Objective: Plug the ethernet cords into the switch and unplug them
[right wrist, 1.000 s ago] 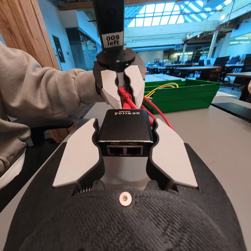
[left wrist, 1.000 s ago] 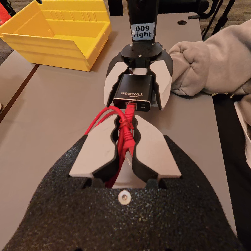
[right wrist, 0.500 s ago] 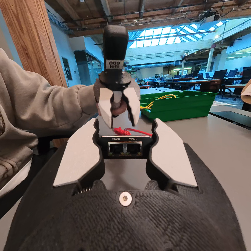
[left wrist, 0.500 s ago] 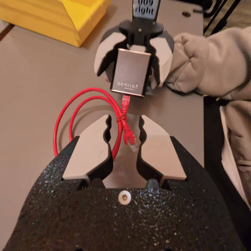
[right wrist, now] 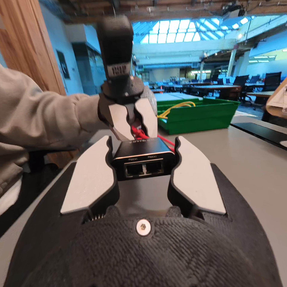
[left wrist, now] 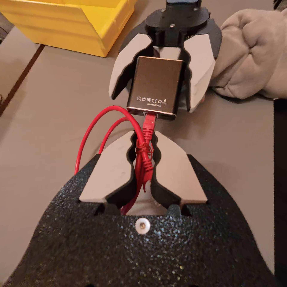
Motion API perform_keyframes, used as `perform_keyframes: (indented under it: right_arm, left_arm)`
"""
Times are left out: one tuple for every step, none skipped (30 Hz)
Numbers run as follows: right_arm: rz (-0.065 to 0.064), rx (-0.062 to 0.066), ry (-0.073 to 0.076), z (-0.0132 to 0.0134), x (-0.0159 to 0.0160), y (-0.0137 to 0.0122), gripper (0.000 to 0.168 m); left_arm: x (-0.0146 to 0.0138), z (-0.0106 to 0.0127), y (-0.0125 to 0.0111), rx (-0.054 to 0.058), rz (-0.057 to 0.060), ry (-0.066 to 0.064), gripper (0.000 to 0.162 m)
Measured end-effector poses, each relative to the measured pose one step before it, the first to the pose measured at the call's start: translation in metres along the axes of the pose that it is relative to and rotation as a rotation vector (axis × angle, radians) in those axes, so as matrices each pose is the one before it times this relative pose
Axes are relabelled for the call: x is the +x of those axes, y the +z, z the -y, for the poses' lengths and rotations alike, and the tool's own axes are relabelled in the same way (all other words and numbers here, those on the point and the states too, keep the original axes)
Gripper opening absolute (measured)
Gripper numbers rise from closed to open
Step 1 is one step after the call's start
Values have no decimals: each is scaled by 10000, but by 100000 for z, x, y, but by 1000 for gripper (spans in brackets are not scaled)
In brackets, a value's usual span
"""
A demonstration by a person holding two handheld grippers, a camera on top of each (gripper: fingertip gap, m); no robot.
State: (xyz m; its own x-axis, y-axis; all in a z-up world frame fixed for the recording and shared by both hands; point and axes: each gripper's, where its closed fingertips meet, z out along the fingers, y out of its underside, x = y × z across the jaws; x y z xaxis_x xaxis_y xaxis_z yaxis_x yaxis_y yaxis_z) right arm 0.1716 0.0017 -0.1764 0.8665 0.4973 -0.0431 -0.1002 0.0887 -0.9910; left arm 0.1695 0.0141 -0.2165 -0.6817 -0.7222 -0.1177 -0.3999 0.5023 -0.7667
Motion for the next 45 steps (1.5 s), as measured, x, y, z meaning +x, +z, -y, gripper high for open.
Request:
perform_keyframes:
  right_arm:
    - [-142,-424,-219,-503,66,241,77]
    - [-18,-233,-118,-277,-78,222,77]
    - [-3,-152,-34,-185,-46,172,77]
    - [36,-121,-27,-147,-82,125,77]
    - [49,-189,-79,-224,-135,106,77]
    - [2,-231,-160,-271,-155,131,77]
    - [-30,-156,-130,-184,-104,158,77]
    - [-65,-224,-134,-271,-61,223,77]
    - [-41,-241,-144,-289,-105,219,77]
    - [24,-130,-9,-152,-44,121,77]
    - [25,20,85,26,54,-9,77]
    - [-1,60,25,68,20,-57,77]
    - [12,23,-28,31,-50,0,77]
    - [-43,-23,-31,-34,16,17,77]
    - [-35,3,-24,6,9,-14,77]
    - [-1,48,-19,57,-11,-55,77]
    - [-40,40,-43,53,5,-32,77]
    - [-28,50,-6,62,21,-22,77]
    - [-31,154,90,194,104,-38,77]
    - [-179,326,168,430,331,-102,77]
    - [-248,375,130,629,397,-172,77]
    - [-221,168,-38,408,367,-224,77]
    - [-305,-41,-165,73,459,-258,77]
    - [-279,-84,-161,-65,427,-272,77]
    - [-220,-72,-130,-84,366,-233,77]
    - [-251,-34,-161,20,372,-204,77]
    - [-156,-12,-182,121,228,-170,77]
    - [-51,5,-160,193,82,-134,77]
    - [-68,51,-173,280,78,-99,76]
    - [-65,63,-128,276,53,-63,76]
    - [46,-15,-59,132,-91,23,76]
    - [59,-21,-62,60,-166,93,76]
    - [75,-7,-83,40,-240,142,76]
    - [207,-10,-52,25,-448,226,76]
    - [96,-8,-42,89,-354,286,76]
    - [12,-72,-165,57,-263,305,76]
    - [43,-66,-221,135,-306,234,76]
    - [-18,-42,-209,222,-191,115,76]
    - [106,8,-179,313,-277,26,76]
    - [251,64,-75,352,-433,38,76]
    - [101,125,-51,412,-289,100,76]
    - [80,98,-80,321,-303,211,76]
    - [130,-26,-59,87,-361,326,76]
    - [-142,-123,-138,-83,-28,283,76]
    - [-267,-105,-220,-89,163,151,76]
  left_arm:
    - [-117,-146,-274,-205,148,204,17]
    - [-94,-181,-222,-232,120,207,17]
    - [-98,-119,-213,-167,87,147,17]
    - [-44,-25,-227,-100,-3,58,17]
    - [14,37,-256,-58,-75,3,17]
    - [36,39,-244,-70,-100,1,17]
    - [10,-45,-193,-129,-60,55,16]
    - [3,-223,-99,-244,-29,113,16]
    - [37,-360,23,-319,-54,117,16]
    - [10,-258,83,-208,-30,67,16]
    - [-51,12,25,-6,11,-18,16]
    - [-38,163,-68,116,-12,-74,16]
    - [9,121,-86,75,-43,-23,16]
    - [-37,11,-33,4,28,84,16]
    - [-36,-32,25,-8,60,113,16]
    - [10,-13,52,33,41,71,16]
    - [7,4,36,81,33,1,17]
    - [-22,12,35,117,22,-57,17]
    - [-121,108,-23,184,86,-109,18]
    - [-392,327,-109,336,266,-188,19]
    - [-527,442,-214,428,332,-286,23]
    - [-601,503,-368,438,337,-421,32]
    - [-820,581,-611,425,441,-579,41]
    - [-860,699,-798,436,455,-695,45]
    - [-652,748,-899,476,311,-842,46]
    - [-596,605,-896,451,289,-1082,44]
    - [-430,108,-709,252,135,-1261,43]
    - [80,-558,-444,-43,-298,-1306,46]
    - [350,-1143,-118,-286,-611,-1355,50]
    - [438,-1374,173,-323,-803,-1318,53]
    - [477,-1296,372,-144,-974,-1215,57]
    - [131,-1069,471,74,-873,-1155,54]
    - [0,-641,539,326,-863,-1064,50]
    - [84,-458,567,343,-960,-1095,48]
    - [-240,-595,616,64,-758,-1064,48]
    - [-564,-642,700,-67,-490,-773,49]
    - [-601,-543,708,29,-328,-531,49]
    - [-302,-364,681,151,-318,-422,51]
    - [497,-135,670,227,-673,-245,53]
    - [868,-19,665,188,-868,-240,56]
    - [475,151,622,139,-617,-375,61]
    - [466,447,511,202,-583,-282,56]
    - [834,655,375,284,-738,-87,51]
    - [675,723,294,331,-492,-33,47]
    - [139,549,208,217,6,128,42]
